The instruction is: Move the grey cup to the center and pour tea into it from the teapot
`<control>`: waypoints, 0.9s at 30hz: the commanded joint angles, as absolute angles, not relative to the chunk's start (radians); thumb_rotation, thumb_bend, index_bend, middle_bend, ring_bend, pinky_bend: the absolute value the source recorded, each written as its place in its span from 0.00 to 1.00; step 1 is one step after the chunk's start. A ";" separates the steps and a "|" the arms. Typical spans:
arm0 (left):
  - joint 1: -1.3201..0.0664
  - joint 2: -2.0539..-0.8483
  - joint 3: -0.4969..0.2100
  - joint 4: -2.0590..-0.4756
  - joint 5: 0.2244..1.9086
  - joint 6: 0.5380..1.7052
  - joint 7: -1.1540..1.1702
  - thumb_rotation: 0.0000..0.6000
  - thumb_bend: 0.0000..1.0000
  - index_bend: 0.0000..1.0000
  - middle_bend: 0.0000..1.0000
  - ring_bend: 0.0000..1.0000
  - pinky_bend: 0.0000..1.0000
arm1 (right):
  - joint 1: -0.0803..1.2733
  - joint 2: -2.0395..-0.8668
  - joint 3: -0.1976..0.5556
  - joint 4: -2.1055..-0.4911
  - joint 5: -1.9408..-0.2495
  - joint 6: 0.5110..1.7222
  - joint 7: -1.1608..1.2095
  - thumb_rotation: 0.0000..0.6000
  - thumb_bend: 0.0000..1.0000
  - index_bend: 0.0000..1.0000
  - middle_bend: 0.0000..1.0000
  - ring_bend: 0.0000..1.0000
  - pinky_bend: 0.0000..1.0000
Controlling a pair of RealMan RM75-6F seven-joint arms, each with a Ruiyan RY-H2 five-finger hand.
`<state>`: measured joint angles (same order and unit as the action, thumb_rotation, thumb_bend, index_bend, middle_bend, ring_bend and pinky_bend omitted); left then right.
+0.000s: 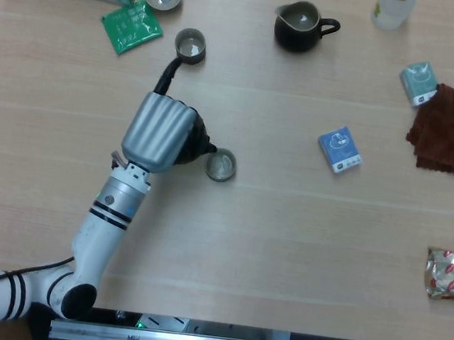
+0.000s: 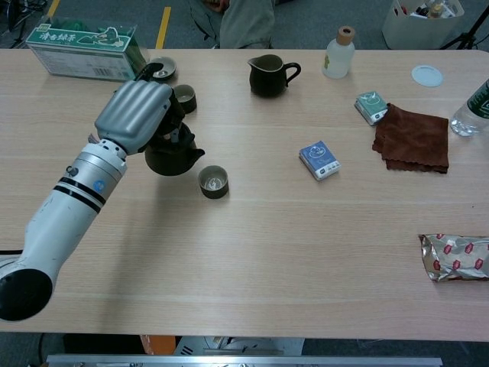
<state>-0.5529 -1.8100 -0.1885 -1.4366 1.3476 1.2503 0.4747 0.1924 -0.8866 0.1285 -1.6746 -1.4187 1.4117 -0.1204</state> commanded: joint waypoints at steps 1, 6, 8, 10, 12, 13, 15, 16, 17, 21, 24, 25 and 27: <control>-0.537 -1.775 -0.203 -1.457 1.321 1.247 0.423 0.95 0.30 0.99 1.00 0.81 0.06 | 0.192 -0.888 0.128 -1.674 -1.421 1.411 -0.119 1.00 0.35 0.19 0.21 0.04 0.07; -0.517 -1.741 -0.203 -1.451 1.294 1.244 0.367 0.95 0.30 0.98 1.00 0.80 0.06 | 0.194 -0.891 0.127 -1.674 -1.422 1.405 -0.118 1.00 0.35 0.20 0.21 0.04 0.07; -0.507 -1.730 -0.198 -1.444 1.287 1.244 0.350 0.95 0.30 0.98 1.00 0.80 0.06 | 0.194 -0.892 0.126 -1.675 -1.423 1.404 -0.119 1.00 0.35 0.20 0.21 0.04 0.07; -0.499 -1.724 -0.192 -1.438 1.280 1.243 0.338 0.94 0.30 0.98 1.00 0.80 0.06 | 0.193 -0.893 0.126 -1.675 -1.424 1.404 -0.120 1.00 0.35 0.20 0.21 0.04 0.07; -0.490 -1.718 -0.186 -1.433 1.273 1.243 0.324 0.95 0.30 0.98 1.00 0.80 0.06 | 0.193 -0.895 0.126 -1.676 -1.424 1.404 -0.120 1.00 0.35 0.20 0.21 0.04 0.07; -0.487 -1.717 -0.183 -1.431 1.269 1.242 0.320 0.94 0.30 0.98 1.00 0.80 0.06 | 0.193 -0.896 0.126 -1.676 -1.424 1.404 -0.121 1.00 0.35 0.20 0.21 0.04 0.07; -0.479 -1.716 -0.176 -1.424 1.261 1.240 0.310 0.94 0.30 0.97 1.00 0.79 0.06 | 0.193 -0.896 0.125 -1.677 -1.425 1.402 -0.123 1.00 0.35 0.20 0.21 0.04 0.07; -0.476 -1.716 -0.174 -1.419 1.258 1.239 0.305 0.95 0.30 0.96 1.00 0.79 0.06 | 0.193 -0.897 0.125 -1.678 -1.424 1.401 -0.124 1.00 0.35 0.19 0.21 0.04 0.07; -0.473 -1.717 -0.172 -1.414 1.254 1.238 0.301 0.95 0.30 0.96 1.00 0.78 0.06 | 0.193 -0.897 0.124 -1.678 -1.424 1.400 -0.123 1.00 0.35 0.19 0.21 0.04 0.07; -0.462 -1.724 -0.164 -1.387 1.245 1.235 0.283 0.95 0.30 0.95 0.99 0.77 0.06 | 0.190 -0.896 0.125 -1.678 -1.420 1.400 -0.123 1.00 0.35 0.20 0.21 0.04 0.07; -0.456 -1.730 -0.160 -1.371 1.243 1.235 0.272 0.95 0.30 0.95 0.99 0.76 0.06 | 0.188 -0.897 0.125 -1.678 -1.419 1.401 -0.123 1.00 0.35 0.20 0.21 0.04 0.07; -0.455 -1.732 -0.160 -1.368 1.241 1.235 0.268 0.95 0.30 0.95 0.98 0.76 0.06 | 0.188 -0.897 0.124 -1.678 -1.418 1.400 -0.123 1.00 0.35 0.20 0.21 0.04 0.07; -0.452 -1.736 -0.159 -1.360 1.236 1.232 0.260 0.96 0.30 0.94 0.98 0.75 0.06 | 0.188 -0.897 0.124 -1.677 -1.414 1.395 -0.121 1.00 0.35 0.20 0.21 0.04 0.07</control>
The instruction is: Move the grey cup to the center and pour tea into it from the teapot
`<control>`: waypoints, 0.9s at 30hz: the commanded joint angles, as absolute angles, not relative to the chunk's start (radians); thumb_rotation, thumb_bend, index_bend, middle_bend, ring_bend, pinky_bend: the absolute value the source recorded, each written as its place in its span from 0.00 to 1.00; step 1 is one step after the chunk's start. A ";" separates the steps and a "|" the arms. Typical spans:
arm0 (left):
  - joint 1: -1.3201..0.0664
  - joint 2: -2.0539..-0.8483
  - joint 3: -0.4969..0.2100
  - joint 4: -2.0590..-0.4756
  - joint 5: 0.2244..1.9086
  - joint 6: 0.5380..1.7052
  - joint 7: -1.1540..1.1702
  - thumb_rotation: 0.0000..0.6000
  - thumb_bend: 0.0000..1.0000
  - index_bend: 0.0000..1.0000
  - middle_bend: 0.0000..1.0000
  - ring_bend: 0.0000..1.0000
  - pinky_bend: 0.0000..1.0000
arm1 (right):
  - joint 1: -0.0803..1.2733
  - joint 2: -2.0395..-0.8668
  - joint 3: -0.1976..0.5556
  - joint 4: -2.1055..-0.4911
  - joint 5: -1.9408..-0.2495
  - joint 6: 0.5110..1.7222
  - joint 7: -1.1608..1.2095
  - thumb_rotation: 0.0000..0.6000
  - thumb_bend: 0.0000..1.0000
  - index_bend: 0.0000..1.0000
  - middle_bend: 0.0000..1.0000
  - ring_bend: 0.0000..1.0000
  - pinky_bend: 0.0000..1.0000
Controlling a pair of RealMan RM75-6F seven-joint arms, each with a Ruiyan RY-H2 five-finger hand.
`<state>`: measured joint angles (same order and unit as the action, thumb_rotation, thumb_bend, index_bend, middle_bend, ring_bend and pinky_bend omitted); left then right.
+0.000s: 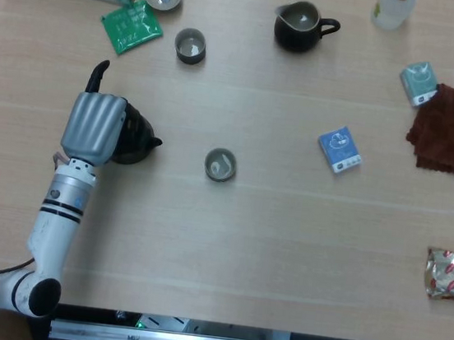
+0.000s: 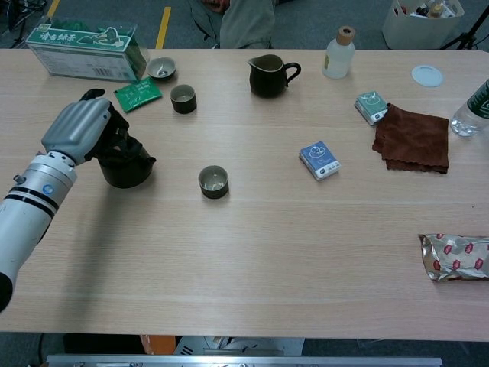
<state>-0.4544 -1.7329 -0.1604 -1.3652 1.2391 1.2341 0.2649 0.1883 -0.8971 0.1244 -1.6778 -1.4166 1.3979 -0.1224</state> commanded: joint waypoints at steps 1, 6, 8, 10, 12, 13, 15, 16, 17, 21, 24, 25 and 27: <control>-0.451 -1.737 -0.158 -1.355 1.236 1.232 0.259 0.95 0.30 0.94 0.98 0.75 0.06 | 0.188 -0.897 0.124 -1.677 -1.413 1.394 -0.120 1.00 0.35 0.20 0.21 0.04 0.07; -0.444 -1.748 -0.154 -1.330 1.230 1.225 0.245 0.96 0.30 0.93 0.97 0.75 0.06 | 0.186 -0.897 0.124 -1.676 -1.411 1.395 -0.119 1.00 0.35 0.20 0.21 0.04 0.07; -0.442 -1.754 -0.156 -1.320 1.223 1.221 0.238 0.95 0.30 0.93 0.97 0.75 0.06 | 0.185 -0.897 0.123 -1.676 -1.409 1.391 -0.120 1.00 0.35 0.20 0.21 0.04 0.07; -0.441 -1.758 -0.156 -1.308 1.221 1.219 0.236 0.95 0.30 0.93 0.97 0.74 0.06 | 0.185 -0.897 0.123 -1.676 -1.408 1.390 -0.119 1.00 0.35 0.20 0.21 0.04 0.07; -0.439 -1.763 -0.156 -1.297 1.219 1.217 0.231 0.96 0.30 0.93 0.96 0.74 0.06 | 0.184 -0.897 0.124 -1.676 -1.407 1.391 -0.119 1.00 0.35 0.19 0.21 0.04 0.07; -0.439 -1.765 -0.156 -1.294 1.218 1.215 0.229 0.96 0.30 0.92 0.96 0.74 0.06 | 0.184 -0.896 0.124 -1.677 -1.408 1.392 -0.120 1.00 0.35 0.19 0.21 0.04 0.07; -0.438 -1.766 -0.156 -1.286 1.217 1.213 0.227 0.95 0.30 0.92 0.95 0.73 0.06 | 0.184 -0.895 0.124 -1.679 -1.408 1.393 -0.121 1.00 0.35 0.19 0.21 0.04 0.07; -0.437 -1.767 -0.156 -1.284 1.217 1.212 0.227 0.96 0.30 0.91 0.95 0.73 0.06 | 0.183 -0.895 0.125 -1.680 -1.408 1.394 -0.121 1.00 0.35 0.20 0.21 0.04 0.07; -0.437 -1.767 -0.156 -1.282 1.216 1.211 0.226 0.96 0.30 0.91 0.94 0.72 0.06 | 0.183 -0.894 0.125 -1.680 -1.408 1.393 -0.122 1.00 0.35 0.20 0.21 0.04 0.07; -0.435 -1.764 -0.156 -1.283 1.210 1.203 0.230 0.96 0.30 0.88 0.93 0.71 0.06 | 0.183 -0.894 0.125 -1.684 -1.407 1.393 -0.123 1.00 0.35 0.20 0.21 0.04 0.07; -0.433 -1.759 -0.157 -1.288 1.207 1.201 0.235 0.96 0.30 0.86 0.91 0.69 0.06 | 0.183 -0.893 0.126 -1.685 -1.407 1.393 -0.124 1.00 0.35 0.20 0.21 0.04 0.07; -0.433 -1.757 -0.158 -1.291 1.206 1.201 0.236 0.96 0.30 0.85 0.91 0.69 0.06 | 0.183 -0.893 0.126 -1.686 -1.406 1.393 -0.124 1.00 0.35 0.20 0.21 0.04 0.07; -0.431 -1.750 -0.159 -1.303 1.198 1.196 0.244 0.95 0.30 0.82 0.88 0.66 0.06 | 0.183 -0.893 0.127 -1.686 -1.405 1.394 -0.123 1.00 0.35 0.20 0.21 0.04 0.07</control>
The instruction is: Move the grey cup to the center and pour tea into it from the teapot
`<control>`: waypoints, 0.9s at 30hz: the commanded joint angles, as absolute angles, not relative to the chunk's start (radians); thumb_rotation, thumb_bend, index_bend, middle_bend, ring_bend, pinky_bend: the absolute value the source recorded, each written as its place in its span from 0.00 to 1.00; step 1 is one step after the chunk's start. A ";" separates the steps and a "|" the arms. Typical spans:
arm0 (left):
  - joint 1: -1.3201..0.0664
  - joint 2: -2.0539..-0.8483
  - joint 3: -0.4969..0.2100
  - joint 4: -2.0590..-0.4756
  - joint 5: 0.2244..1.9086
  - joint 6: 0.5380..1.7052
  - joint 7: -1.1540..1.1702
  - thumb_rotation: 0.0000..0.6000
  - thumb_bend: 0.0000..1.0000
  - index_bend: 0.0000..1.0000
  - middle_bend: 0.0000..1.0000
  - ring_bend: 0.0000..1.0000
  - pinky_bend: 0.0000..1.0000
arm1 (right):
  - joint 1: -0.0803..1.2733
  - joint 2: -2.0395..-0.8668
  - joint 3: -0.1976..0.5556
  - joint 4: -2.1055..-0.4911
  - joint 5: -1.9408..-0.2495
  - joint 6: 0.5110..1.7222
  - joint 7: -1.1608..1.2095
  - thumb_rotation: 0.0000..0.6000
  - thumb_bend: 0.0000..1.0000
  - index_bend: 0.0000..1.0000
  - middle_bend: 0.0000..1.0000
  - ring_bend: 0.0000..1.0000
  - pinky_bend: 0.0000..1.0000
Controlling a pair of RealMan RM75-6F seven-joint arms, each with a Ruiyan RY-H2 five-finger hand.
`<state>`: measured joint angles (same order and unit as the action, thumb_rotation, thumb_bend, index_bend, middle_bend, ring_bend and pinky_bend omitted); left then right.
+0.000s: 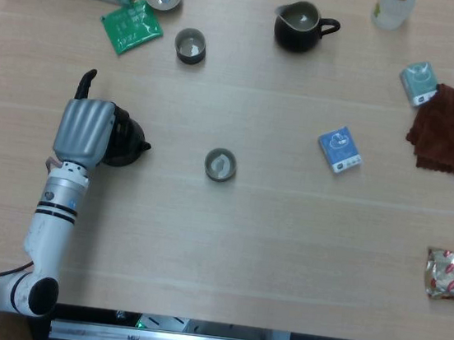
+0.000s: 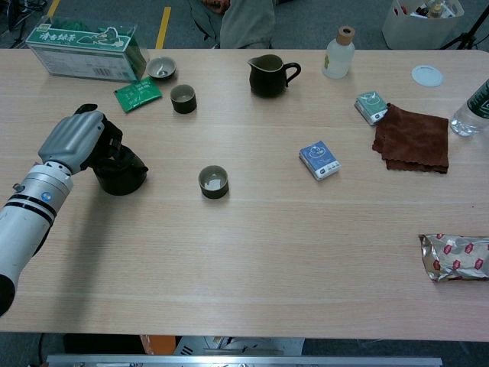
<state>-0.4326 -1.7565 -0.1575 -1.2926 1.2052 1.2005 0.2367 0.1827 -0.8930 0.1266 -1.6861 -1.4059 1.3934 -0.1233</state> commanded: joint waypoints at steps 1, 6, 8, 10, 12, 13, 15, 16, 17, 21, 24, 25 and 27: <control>-0.430 -1.746 -0.159 -1.311 1.194 1.194 0.248 0.95 0.30 0.81 0.87 0.65 0.06 | 0.182 -0.893 0.128 -1.686 -1.405 1.394 -0.123 1.00 0.35 0.20 0.21 0.04 0.07; -0.429 -1.727 -0.161 -1.341 1.188 1.190 0.261 0.91 0.30 0.74 0.80 0.58 0.06 | 0.182 -0.895 0.128 -1.683 -1.402 1.391 -0.120 1.00 0.35 0.20 0.21 0.04 0.07; -0.429 -1.720 -0.163 -1.352 1.185 1.188 0.263 0.89 0.30 0.72 0.77 0.56 0.06 | 0.182 -0.896 0.128 -1.683 -1.402 1.392 -0.118 1.00 0.35 0.20 0.21 0.04 0.07; -0.430 -1.713 -0.166 -1.363 1.181 1.186 0.264 0.88 0.30 0.71 0.75 0.55 0.06 | 0.181 -0.896 0.129 -1.682 -1.402 1.394 -0.117 1.00 0.35 0.20 0.21 0.04 0.07; -0.430 -1.708 -0.167 -1.374 1.179 1.185 0.266 0.86 0.30 0.69 0.73 0.53 0.06 | 0.181 -0.896 0.130 -1.682 -1.403 1.395 -0.116 1.00 0.35 0.20 0.21 0.04 0.07; -0.430 -1.705 -0.167 -1.378 1.178 1.183 0.266 0.86 0.30 0.69 0.72 0.52 0.06 | 0.181 -0.896 0.130 -1.681 -1.403 1.396 -0.116 1.00 0.35 0.20 0.21 0.04 0.07; -0.430 -1.699 -0.168 -1.389 1.173 1.180 0.267 0.86 0.30 0.67 0.71 0.51 0.06 | 0.180 -0.896 0.130 -1.682 -1.403 1.396 -0.114 1.00 0.35 0.20 0.21 0.04 0.07; -0.430 -1.694 -0.169 -1.397 1.170 1.177 0.266 0.86 0.30 0.67 0.71 0.50 0.06 | 0.180 -0.896 0.130 -1.681 -1.403 1.397 -0.114 1.00 0.35 0.20 0.21 0.04 0.07; -0.430 -1.691 -0.170 -1.403 1.167 1.175 0.265 0.85 0.30 0.66 0.70 0.50 0.06 | 0.180 -0.896 0.130 -1.681 -1.403 1.397 -0.113 1.00 0.35 0.19 0.21 0.04 0.07; -0.431 -1.671 -0.174 -1.436 1.156 1.164 0.259 0.84 0.30 0.61 0.66 0.47 0.06 | 0.179 -0.896 0.131 -1.681 -1.403 1.399 -0.110 1.00 0.35 0.19 0.21 0.04 0.07; -0.433 -1.655 -0.177 -1.458 1.149 1.155 0.258 0.84 0.30 0.56 0.63 0.45 0.06 | 0.180 -0.896 0.132 -1.681 -1.404 1.398 -0.109 1.00 0.35 0.20 0.21 0.04 0.07; -0.434 -1.651 -0.178 -1.464 1.147 1.151 0.255 0.85 0.30 0.54 0.61 0.43 0.06 | 0.180 -0.895 0.132 -1.681 -1.405 1.398 -0.109 1.00 0.35 0.20 0.21 0.04 0.07; -0.436 -1.641 -0.179 -1.476 1.145 1.146 0.246 0.84 0.30 0.49 0.57 0.40 0.06 | 0.180 -0.896 0.132 -1.682 -1.406 1.398 -0.109 1.00 0.35 0.20 0.21 0.04 0.07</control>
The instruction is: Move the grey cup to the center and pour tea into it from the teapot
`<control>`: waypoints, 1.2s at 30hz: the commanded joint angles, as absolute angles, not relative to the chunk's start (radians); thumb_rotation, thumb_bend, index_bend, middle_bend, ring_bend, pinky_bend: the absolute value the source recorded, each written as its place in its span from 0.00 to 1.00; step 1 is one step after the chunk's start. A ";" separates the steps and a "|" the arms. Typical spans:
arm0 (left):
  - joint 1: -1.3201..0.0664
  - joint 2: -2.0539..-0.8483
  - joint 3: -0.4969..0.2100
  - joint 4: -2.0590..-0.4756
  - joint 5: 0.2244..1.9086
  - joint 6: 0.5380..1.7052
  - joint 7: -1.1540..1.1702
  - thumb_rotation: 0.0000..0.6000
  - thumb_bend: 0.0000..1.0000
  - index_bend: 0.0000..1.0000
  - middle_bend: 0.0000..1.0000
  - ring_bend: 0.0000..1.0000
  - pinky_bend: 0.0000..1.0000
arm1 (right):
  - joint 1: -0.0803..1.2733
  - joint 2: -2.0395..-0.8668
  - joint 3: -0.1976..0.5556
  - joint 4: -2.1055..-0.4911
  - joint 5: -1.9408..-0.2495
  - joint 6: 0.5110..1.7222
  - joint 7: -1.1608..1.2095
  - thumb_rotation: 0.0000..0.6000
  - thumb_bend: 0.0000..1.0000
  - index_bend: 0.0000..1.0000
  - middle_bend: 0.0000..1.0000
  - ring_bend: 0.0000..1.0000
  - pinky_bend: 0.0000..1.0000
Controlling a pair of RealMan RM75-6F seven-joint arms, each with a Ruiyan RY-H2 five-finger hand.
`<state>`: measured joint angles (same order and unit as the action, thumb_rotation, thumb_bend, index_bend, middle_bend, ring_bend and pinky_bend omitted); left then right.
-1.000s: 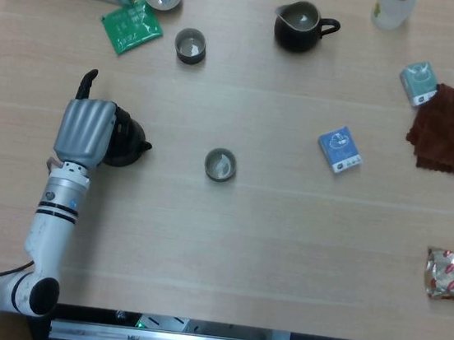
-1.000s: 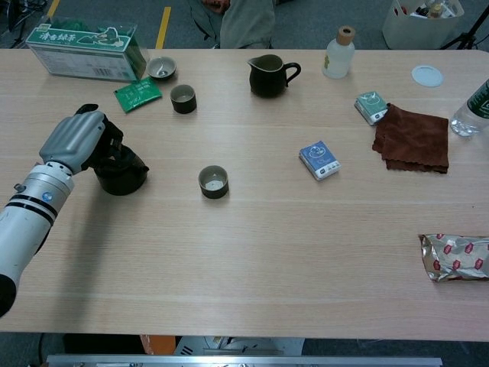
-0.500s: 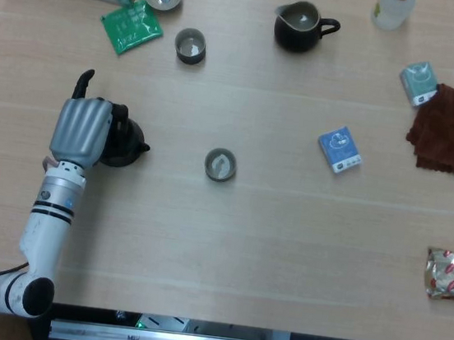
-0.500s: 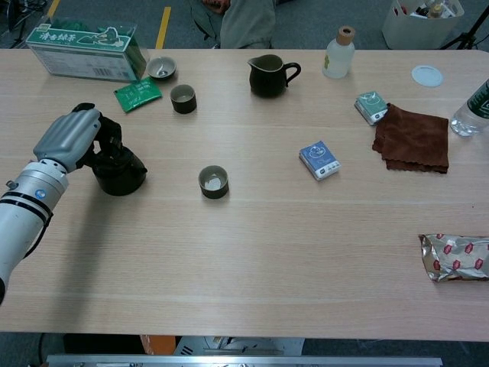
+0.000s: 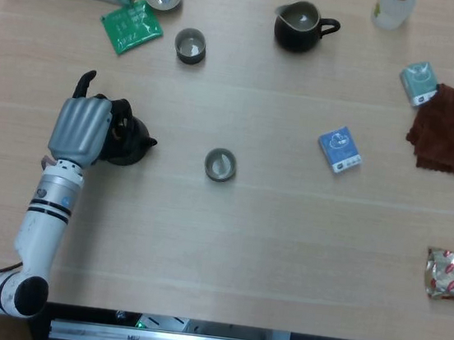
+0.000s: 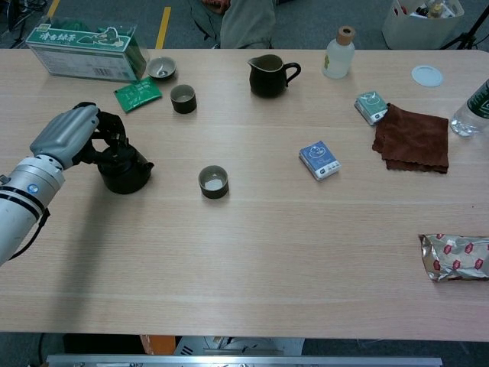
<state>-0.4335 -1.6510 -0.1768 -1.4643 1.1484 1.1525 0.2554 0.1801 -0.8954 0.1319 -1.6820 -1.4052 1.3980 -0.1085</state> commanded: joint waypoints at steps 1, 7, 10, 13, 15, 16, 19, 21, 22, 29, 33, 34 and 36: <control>-0.436 -1.638 -0.180 -1.481 1.145 1.144 0.242 0.84 0.30 0.47 0.54 0.37 0.06 | 0.180 -0.896 0.132 -1.682 -1.406 1.398 -0.109 1.00 0.35 0.20 0.21 0.04 0.07; -0.439 -1.617 -0.181 -1.500 1.148 1.135 0.215 0.84 0.30 0.41 0.45 0.30 0.06 | 0.182 -0.898 0.133 -1.684 -1.406 1.396 -0.108 1.00 0.35 0.20 0.21 0.04 0.07; -0.439 -1.608 -0.181 -1.508 1.151 1.137 0.210 0.84 0.30 0.41 0.44 0.30 0.06 | 0.181 -0.898 0.133 -1.683 -1.406 1.397 -0.108 1.00 0.35 0.20 0.21 0.04 0.07; -0.438 -1.594 -0.179 -1.521 1.154 1.140 0.207 0.84 0.30 0.40 0.42 0.28 0.06 | 0.179 -0.897 0.134 -1.683 -1.404 1.401 -0.107 1.00 0.35 0.20 0.21 0.04 0.07; -0.436 -1.581 -0.177 -1.537 1.162 1.147 0.202 0.84 0.30 0.39 0.41 0.28 0.06 | 0.177 -0.897 0.135 -1.684 -1.404 1.404 -0.105 1.00 0.35 0.20 0.21 0.04 0.07; -0.434 -1.575 -0.176 -1.544 1.170 1.153 0.200 0.85 0.30 0.39 0.41 0.27 0.06 | 0.176 -0.897 0.135 -1.683 -1.404 1.406 -0.104 1.00 0.35 0.20 0.21 0.04 0.07; -0.425 -1.556 -0.172 -1.569 1.201 1.181 0.186 0.84 0.30 0.38 0.39 0.27 0.06 | 0.170 -0.901 0.130 -1.680 -1.402 1.408 -0.100 1.00 0.35 0.20 0.21 0.04 0.07; -0.415 -1.542 -0.168 -1.586 1.231 1.207 0.165 0.86 0.30 0.38 0.39 0.27 0.06 | 0.164 -0.903 0.127 -1.677 -1.397 1.408 -0.093 1.00 0.35 0.20 0.21 0.04 0.07; -0.410 -1.537 -0.166 -1.591 1.246 1.221 0.156 0.89 0.30 0.38 0.39 0.27 0.06 | 0.160 -0.904 0.125 -1.675 -1.395 1.411 -0.089 1.00 0.35 0.20 0.21 0.04 0.07; -0.350 -1.462 -0.121 -1.621 1.355 1.339 0.150 1.00 0.30 0.39 0.39 0.27 0.06 | 0.118 -0.912 0.100 -1.661 -1.412 1.447 -0.050 1.00 0.35 0.20 0.21 0.04 0.07; -0.295 -1.415 -0.092 -1.644 1.400 1.424 0.158 1.00 0.30 0.39 0.39 0.27 0.06 | 0.087 -0.936 0.072 -1.639 -1.434 1.468 -0.032 1.00 0.35 0.19 0.21 0.04 0.07; -0.283 -1.406 -0.083 -1.648 1.408 1.439 0.158 1.00 0.30 0.39 0.39 0.27 0.06 | 0.080 -0.942 0.066 -1.634 -1.438 1.474 -0.027 1.00 0.35 0.19 0.21 0.04 0.07; -0.254 -1.382 -0.063 -1.660 1.423 1.472 0.169 1.00 0.30 0.39 0.39 0.27 0.06 | 0.062 -0.957 0.056 -1.624 -1.443 1.489 -0.011 1.00 0.35 0.20 0.21 0.04 0.07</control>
